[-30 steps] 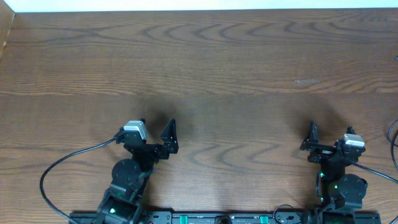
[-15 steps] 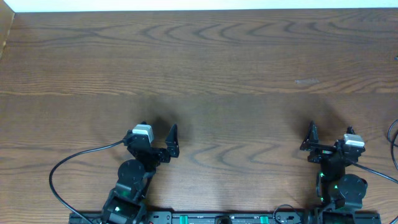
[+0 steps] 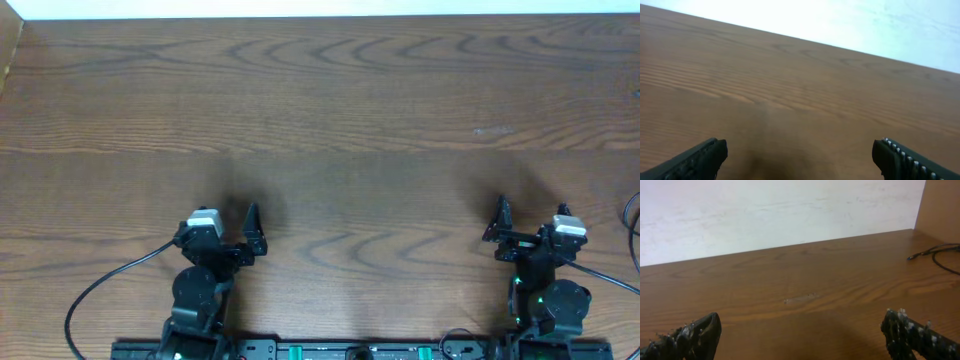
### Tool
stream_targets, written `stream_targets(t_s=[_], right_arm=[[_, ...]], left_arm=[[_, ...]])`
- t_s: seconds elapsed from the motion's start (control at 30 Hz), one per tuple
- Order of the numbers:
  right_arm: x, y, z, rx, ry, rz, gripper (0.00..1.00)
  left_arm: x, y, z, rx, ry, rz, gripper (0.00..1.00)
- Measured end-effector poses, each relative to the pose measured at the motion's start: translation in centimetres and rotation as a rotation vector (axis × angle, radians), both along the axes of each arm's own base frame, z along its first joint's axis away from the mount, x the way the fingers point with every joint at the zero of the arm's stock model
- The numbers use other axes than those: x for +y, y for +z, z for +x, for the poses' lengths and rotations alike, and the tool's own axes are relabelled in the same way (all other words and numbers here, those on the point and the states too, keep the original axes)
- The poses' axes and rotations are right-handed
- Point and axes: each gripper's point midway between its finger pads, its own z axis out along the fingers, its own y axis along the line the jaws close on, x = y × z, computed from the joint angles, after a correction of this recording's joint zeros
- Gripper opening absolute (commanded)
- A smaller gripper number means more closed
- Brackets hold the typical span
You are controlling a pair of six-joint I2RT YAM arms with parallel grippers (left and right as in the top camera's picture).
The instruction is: Untangle cables
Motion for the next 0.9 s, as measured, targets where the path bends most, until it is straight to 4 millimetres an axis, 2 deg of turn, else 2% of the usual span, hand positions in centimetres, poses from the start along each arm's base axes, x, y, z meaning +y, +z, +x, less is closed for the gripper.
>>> stream_targets(t_s=[0.4, 0.9], right_arm=[[0.0, 0.0, 0.0, 0.0, 0.0, 0.0, 0.99], [0.0, 0.0, 0.0, 0.0, 0.0, 0.0, 0.99]], left_arm=[[1.4, 2.3, -0.2, -0.095, 0.053, -0.017, 0.98], [1.4, 2.4, -0.3, -0.098, 0.053, -0.018, 0.98]])
